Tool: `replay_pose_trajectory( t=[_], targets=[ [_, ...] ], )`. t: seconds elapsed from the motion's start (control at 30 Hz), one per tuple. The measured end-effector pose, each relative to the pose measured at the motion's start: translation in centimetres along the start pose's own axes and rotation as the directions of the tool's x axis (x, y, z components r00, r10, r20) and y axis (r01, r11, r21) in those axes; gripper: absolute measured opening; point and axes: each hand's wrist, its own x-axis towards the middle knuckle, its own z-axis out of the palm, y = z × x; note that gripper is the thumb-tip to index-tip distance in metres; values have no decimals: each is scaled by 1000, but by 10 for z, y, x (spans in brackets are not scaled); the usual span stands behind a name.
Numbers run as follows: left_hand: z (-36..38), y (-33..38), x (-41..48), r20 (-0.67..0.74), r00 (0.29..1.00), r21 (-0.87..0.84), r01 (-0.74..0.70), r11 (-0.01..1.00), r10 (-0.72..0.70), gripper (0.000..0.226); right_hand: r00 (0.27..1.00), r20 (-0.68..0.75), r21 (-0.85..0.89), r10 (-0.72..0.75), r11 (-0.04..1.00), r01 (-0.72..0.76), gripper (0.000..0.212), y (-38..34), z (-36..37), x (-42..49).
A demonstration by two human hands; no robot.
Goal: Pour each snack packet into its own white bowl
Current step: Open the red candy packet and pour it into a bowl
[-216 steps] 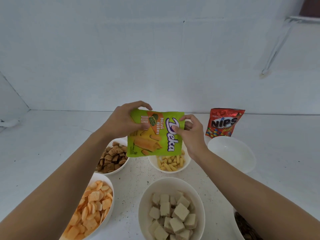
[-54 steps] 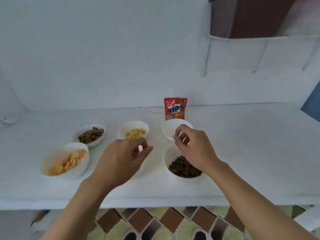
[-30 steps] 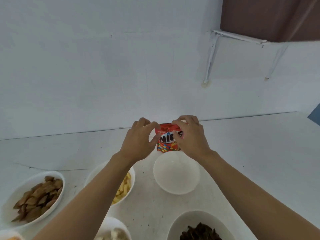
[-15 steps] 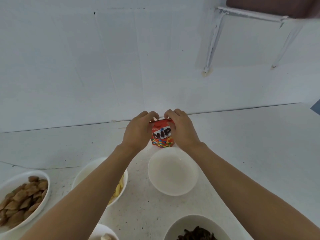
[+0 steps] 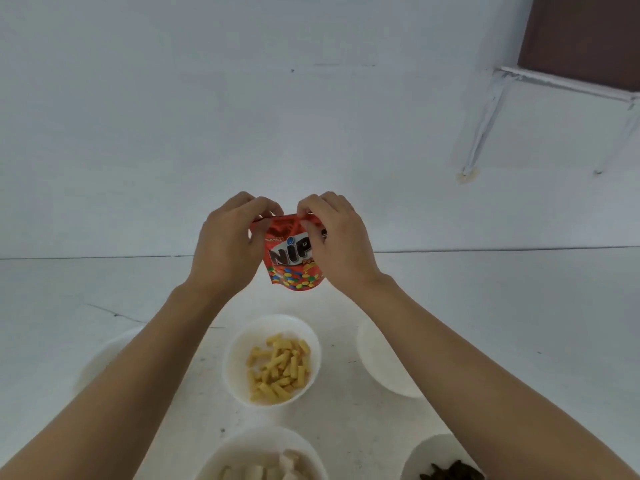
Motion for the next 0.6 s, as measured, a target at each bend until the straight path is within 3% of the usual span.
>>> replay_pose_trajectory(
  t=[0.23, 0.6],
  targets=[
    [-136, -60, -41, -53, 998, 73, 29, 997, -25, 23, 995, -24, 124, -96, 987, 98, 15, -122, 68, 23],
    [-306, -144, -115, 21, 989, 190, 142, 972, -148, 21, 984, 22, 340, -175, 927, 157, 15, -287, 170, 24]
  ],
)
